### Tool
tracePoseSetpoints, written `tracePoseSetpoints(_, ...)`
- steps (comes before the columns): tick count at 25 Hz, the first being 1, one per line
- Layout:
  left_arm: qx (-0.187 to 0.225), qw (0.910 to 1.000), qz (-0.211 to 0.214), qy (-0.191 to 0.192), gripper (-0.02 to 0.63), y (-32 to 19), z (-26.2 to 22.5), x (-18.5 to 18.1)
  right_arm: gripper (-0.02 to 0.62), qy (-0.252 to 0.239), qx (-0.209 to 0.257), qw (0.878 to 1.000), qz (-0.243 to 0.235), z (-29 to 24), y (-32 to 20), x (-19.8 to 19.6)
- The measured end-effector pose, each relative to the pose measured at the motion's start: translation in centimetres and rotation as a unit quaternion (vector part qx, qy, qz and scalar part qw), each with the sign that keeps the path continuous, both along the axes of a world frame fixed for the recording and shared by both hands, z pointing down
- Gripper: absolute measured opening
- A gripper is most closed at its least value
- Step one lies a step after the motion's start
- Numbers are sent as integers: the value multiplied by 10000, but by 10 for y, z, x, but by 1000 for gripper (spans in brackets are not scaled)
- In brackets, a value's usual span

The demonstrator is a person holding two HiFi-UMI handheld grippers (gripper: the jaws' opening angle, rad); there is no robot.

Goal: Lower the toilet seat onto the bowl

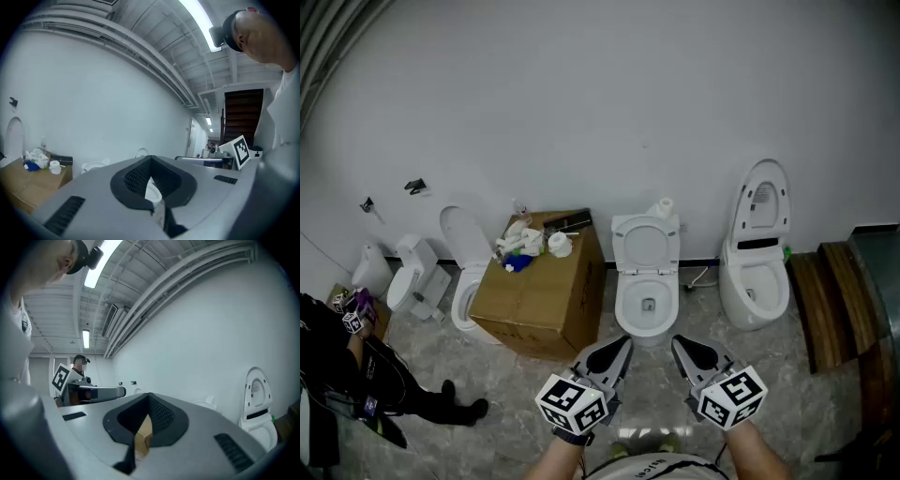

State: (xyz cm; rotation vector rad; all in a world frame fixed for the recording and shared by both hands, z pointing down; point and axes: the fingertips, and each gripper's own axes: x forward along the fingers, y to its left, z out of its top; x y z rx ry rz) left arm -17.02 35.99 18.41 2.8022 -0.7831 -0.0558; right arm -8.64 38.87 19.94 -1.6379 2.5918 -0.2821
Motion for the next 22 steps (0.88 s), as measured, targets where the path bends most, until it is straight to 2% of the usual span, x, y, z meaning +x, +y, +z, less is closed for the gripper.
tracePoseSetpoints(13,134,9999,-22,-106,9,2,6,14,15,400,160,9991,53,2,1,7)
tracePoseSetpoints(16,219,9997,6,-55,9,0,1,19,17,145,222,9996,60,-2,0,17)
tracePoseSetpoints(20,159,9996,44,229,9,4,0,21,17,-559,401,9975,139,-7,9,44)
tracePoseSetpoints(22,127,9996,-21,236,9,-1,-2,25,17,-822,435,9955,205,-9,8,60)
